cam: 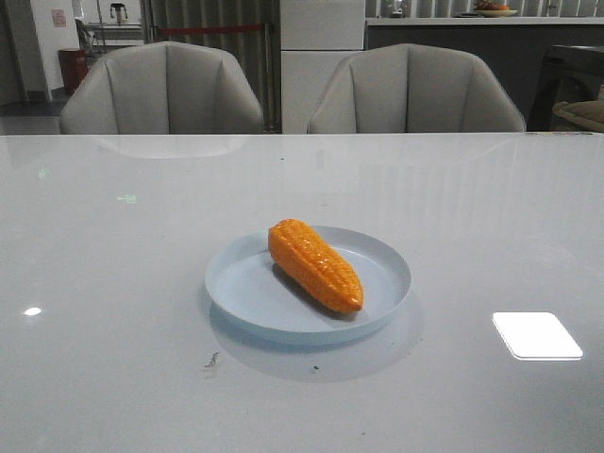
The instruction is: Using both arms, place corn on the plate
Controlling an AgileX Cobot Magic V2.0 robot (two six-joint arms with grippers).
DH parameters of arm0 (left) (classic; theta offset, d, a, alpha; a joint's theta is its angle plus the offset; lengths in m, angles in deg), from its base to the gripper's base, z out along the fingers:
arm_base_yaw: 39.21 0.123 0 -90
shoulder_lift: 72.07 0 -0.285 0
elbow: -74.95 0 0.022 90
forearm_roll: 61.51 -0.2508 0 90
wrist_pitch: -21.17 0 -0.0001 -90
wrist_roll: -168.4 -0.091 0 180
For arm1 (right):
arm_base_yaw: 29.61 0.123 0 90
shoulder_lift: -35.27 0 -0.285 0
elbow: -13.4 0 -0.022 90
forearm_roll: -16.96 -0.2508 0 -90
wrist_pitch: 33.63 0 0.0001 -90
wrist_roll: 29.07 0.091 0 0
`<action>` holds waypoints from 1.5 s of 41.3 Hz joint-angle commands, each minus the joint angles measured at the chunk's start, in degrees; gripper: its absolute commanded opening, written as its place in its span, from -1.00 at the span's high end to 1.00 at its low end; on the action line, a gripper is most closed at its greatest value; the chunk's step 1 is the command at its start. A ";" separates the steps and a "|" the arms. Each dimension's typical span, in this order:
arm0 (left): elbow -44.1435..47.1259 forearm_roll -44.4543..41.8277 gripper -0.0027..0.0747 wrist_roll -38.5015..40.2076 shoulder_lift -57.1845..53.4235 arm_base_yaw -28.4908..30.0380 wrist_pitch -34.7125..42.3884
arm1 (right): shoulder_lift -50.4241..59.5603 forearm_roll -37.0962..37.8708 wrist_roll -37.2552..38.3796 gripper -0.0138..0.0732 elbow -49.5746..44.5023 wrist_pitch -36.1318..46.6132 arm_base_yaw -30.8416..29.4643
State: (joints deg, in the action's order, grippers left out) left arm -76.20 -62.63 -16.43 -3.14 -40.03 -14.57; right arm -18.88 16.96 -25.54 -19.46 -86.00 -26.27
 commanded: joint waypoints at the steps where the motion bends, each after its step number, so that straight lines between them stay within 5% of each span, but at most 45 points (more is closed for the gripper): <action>1: -1.60 0.38 -0.37 0.73 -1.19 0.10 4.04 | 0.52 -0.33 0.02 -0.14 1.50 3.07 -0.48; 11: -1.60 0.38 -0.37 0.73 -1.19 0.10 4.04 | 0.52 -0.33 0.02 0.58 1.50 3.89 -0.48; 47: -1.60 0.38 -0.37 0.73 -0.44 0.10 4.34 | 5.25 -0.61 0.02 0.55 1.50 2.94 -0.33; 62: -1.60 0.38 -0.37 0.73 -0.44 0.10 4.34 | 25.97 0.00 0.02 0.55 -3.36 21.44 -0.29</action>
State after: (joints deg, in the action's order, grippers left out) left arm -76.20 -62.63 -16.43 -2.80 -40.03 -14.23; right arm 2.87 16.66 -25.41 -21.97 -75.26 -26.27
